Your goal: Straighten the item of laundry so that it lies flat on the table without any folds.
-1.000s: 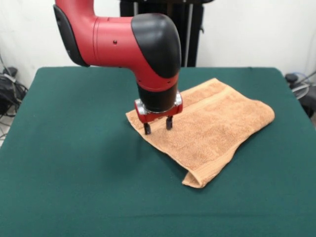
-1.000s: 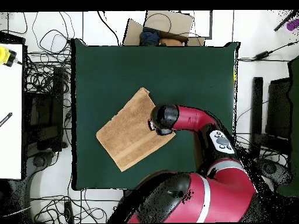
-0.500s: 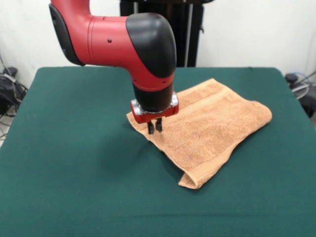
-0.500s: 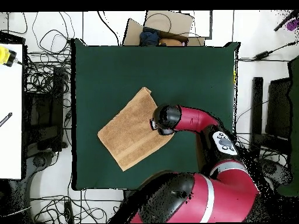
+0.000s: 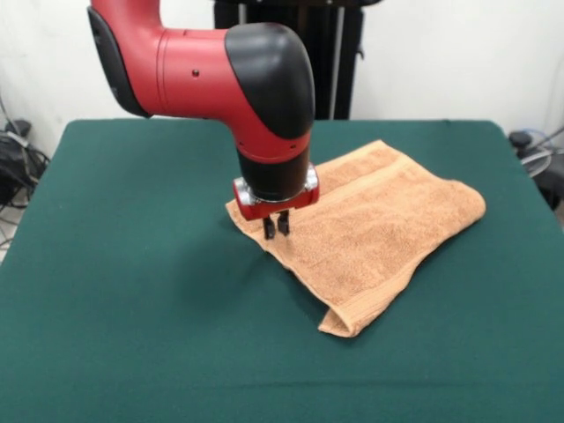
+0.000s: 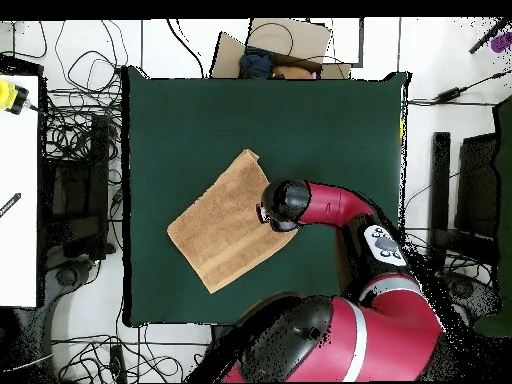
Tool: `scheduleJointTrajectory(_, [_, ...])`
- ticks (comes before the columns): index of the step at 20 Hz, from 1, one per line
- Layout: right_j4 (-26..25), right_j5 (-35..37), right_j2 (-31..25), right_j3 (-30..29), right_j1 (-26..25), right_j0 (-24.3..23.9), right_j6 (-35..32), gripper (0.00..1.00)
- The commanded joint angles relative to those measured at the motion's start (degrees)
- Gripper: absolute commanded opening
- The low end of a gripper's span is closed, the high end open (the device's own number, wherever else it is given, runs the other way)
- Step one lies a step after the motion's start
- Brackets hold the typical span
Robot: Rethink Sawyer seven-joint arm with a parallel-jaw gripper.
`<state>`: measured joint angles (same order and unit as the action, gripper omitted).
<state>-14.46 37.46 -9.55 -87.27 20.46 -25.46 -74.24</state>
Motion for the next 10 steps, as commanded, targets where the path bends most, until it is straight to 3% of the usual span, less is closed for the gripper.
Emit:
scheduleJointTrajectory(1, [-0.89, -11.91, 0.92, -0.24, -8.35, -0.66, -11.87, 0.00])
scheduleJointTrajectory(10, [-0.90, -10.75, 0.01, 0.67, -8.60, -2.18, -9.55, 0.00])
